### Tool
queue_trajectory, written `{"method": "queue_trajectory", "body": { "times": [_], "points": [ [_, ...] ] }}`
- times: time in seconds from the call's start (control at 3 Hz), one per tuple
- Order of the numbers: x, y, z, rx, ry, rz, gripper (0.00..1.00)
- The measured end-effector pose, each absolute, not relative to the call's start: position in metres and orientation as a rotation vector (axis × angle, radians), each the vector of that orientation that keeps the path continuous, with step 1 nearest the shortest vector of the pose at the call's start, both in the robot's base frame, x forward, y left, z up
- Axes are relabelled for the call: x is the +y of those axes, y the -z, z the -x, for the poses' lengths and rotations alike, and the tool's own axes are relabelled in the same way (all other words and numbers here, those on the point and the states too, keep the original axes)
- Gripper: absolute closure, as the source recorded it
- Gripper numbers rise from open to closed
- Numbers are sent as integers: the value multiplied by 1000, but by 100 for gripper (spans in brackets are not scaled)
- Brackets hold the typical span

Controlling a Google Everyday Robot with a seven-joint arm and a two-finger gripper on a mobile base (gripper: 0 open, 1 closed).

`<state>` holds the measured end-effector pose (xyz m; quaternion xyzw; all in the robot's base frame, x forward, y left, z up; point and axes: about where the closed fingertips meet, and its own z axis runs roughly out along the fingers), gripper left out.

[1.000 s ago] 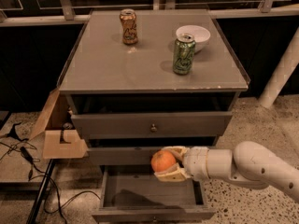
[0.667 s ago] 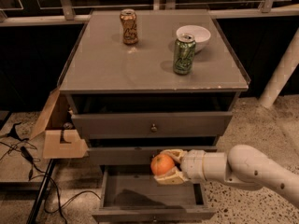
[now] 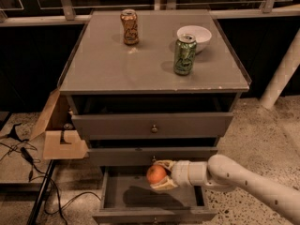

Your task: Place orange into bottom drawer

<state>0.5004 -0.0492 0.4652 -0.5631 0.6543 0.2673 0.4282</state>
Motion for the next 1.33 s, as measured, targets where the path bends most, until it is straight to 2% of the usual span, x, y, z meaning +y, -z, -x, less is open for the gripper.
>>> {"method": "queue_trajectory", "body": {
  "times": [0.33, 1.33],
  "points": [
    [-47, -367, -505, 1725, -745, 1413, 100],
    [-52, -307, -507, 1753, -740, 1388, 100]
  ]
}}
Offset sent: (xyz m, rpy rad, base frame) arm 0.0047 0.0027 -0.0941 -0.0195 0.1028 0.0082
